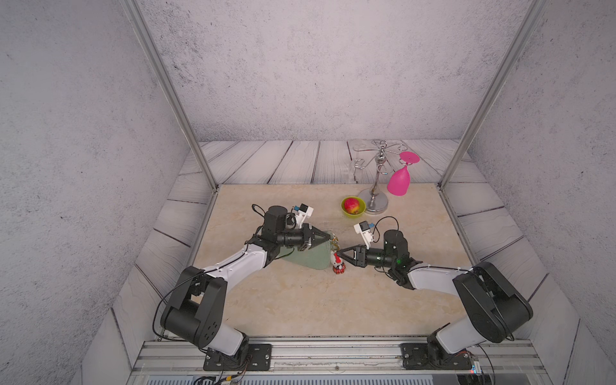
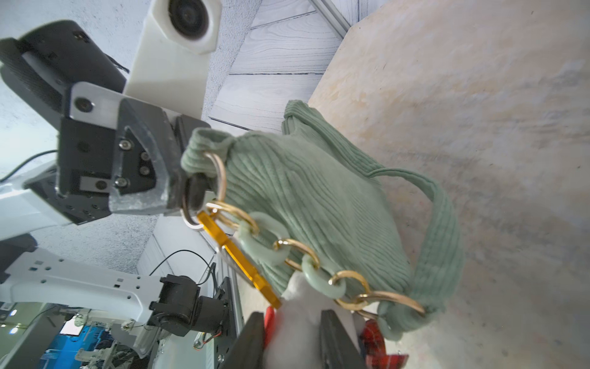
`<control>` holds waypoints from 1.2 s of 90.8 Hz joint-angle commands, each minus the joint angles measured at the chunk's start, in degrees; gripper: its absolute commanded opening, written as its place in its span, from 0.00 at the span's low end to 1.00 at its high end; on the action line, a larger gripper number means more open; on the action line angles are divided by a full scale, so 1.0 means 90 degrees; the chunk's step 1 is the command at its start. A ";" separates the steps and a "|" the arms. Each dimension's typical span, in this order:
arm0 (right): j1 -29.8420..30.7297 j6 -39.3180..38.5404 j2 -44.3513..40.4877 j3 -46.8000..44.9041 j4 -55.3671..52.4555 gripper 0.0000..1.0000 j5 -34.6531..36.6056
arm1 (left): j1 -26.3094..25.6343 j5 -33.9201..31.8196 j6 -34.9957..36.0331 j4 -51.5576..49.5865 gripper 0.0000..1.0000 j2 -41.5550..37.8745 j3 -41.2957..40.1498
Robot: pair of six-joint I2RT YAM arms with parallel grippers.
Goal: Remove the decoration from the bag
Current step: Place the bag at the center of the board.
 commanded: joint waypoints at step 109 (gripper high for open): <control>-0.0747 -0.0210 -0.0593 0.0281 -0.1060 0.67 0.0632 | -0.0271 -0.0622 0.0827 -0.1104 0.99 -0.1070 -0.0409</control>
